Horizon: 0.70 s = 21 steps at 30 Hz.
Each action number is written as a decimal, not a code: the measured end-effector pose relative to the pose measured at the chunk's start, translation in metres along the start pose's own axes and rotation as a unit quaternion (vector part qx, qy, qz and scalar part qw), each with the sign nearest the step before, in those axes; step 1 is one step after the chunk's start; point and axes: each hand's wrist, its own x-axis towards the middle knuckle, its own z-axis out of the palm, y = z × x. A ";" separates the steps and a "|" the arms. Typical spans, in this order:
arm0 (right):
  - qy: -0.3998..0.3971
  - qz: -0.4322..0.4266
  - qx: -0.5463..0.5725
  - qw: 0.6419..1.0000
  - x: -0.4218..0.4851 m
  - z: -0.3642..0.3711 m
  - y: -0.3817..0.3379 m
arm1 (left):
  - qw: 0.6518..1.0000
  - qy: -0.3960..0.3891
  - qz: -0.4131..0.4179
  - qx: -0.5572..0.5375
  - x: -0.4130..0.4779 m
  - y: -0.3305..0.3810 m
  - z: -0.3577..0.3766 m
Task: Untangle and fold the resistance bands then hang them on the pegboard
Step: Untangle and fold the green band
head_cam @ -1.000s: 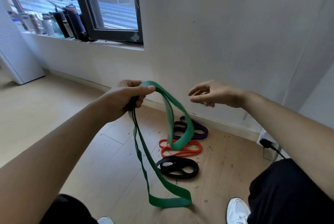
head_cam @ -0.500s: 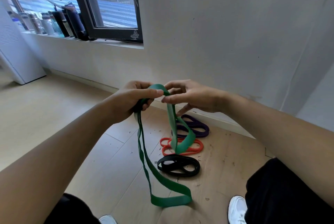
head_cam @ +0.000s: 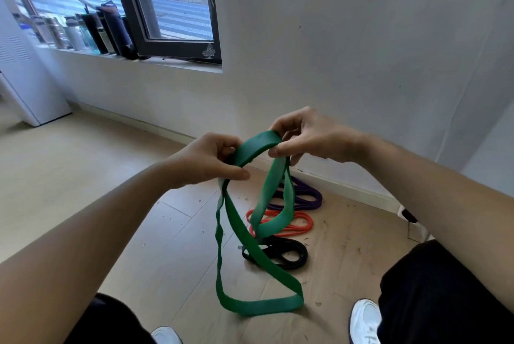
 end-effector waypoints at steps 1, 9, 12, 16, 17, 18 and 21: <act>0.009 -0.004 0.002 1.000 -0.001 -0.003 -0.001 | 1.000 0.001 0.000 0.011 0.001 -0.003 0.000; 0.085 -0.043 0.094 0.991 -0.009 -0.024 0.002 | 0.999 -0.026 -0.023 0.016 0.002 -0.014 0.002; 0.119 -0.037 0.126 0.984 -0.010 -0.032 0.008 | 0.999 -0.027 -0.016 0.013 0.003 -0.010 0.001; 0.062 0.070 0.045 0.995 -0.016 -0.048 0.025 | 0.997 0.028 -0.002 -0.069 0.002 -0.002 -0.007; 0.012 0.098 -0.010 0.995 -0.018 -0.048 0.029 | 0.995 0.035 0.005 -0.089 0.001 0.000 -0.009; -0.046 0.120 -0.064 0.990 -0.018 -0.045 0.032 | 0.994 0.034 0.012 -0.105 0.001 0.003 -0.010; -0.159 0.141 -0.146 0.966 -0.013 -0.021 0.028 | 0.992 0.025 0.029 -0.123 0.003 0.011 -0.002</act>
